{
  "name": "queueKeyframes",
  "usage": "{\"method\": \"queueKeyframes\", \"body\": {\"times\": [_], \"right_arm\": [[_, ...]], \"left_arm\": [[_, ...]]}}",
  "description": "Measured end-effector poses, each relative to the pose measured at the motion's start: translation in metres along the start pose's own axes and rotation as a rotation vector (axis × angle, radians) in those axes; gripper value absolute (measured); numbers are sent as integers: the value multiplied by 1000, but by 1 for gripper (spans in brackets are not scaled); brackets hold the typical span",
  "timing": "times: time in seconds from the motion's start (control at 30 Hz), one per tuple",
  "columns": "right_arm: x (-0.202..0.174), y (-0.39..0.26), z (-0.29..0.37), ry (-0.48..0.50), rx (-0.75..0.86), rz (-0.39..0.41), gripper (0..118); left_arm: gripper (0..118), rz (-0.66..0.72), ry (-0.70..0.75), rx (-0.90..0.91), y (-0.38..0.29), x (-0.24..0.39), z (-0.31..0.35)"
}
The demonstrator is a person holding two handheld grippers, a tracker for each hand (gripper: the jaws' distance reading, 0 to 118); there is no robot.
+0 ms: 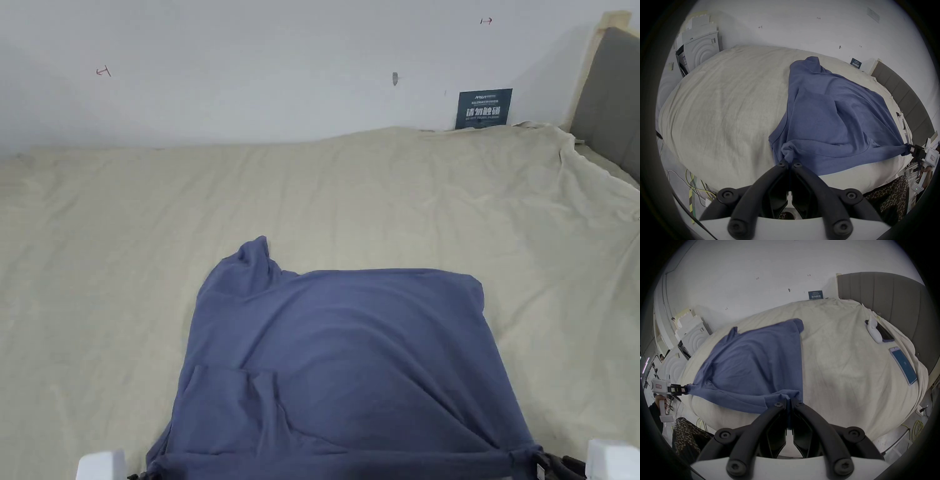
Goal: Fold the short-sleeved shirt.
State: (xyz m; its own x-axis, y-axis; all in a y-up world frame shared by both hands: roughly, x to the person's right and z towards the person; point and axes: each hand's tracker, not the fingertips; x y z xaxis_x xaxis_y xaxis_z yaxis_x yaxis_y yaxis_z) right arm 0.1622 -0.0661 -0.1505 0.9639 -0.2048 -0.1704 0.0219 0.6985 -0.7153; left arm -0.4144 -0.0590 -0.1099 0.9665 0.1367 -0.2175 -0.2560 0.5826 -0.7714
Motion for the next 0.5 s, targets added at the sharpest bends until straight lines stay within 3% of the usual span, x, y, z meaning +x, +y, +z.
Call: {"method": "queueKeyframes", "body": {"times": [0.1, 0.33, 0.37, 0.43, 0.47, 0.5], "right_arm": [[11, -15, -19, -25, -65, -43, 2], [-9, -20, -18, -65, -83, -68, 4], [-10, -19, -17, -67, -93, -54, 8], [-12, -18, -14, -80, -117, -7, 38], [-14, -16, -11, -86, -128, 9, 55], [-17, -12, -7, -99, -141, 30, 72]], "left_arm": [[0, 3, 12, -26, -7, 2, -8], [3, 35, 29, -51, -20, 4, -16], [11, 50, 28, -49, -19, 4, -16], [35, 81, 13, -57, -18, 3, -13], [54, 94, 11, -62, -17, 4, -11], [82, 101, 4, -67, -14, 5, -7]]}}
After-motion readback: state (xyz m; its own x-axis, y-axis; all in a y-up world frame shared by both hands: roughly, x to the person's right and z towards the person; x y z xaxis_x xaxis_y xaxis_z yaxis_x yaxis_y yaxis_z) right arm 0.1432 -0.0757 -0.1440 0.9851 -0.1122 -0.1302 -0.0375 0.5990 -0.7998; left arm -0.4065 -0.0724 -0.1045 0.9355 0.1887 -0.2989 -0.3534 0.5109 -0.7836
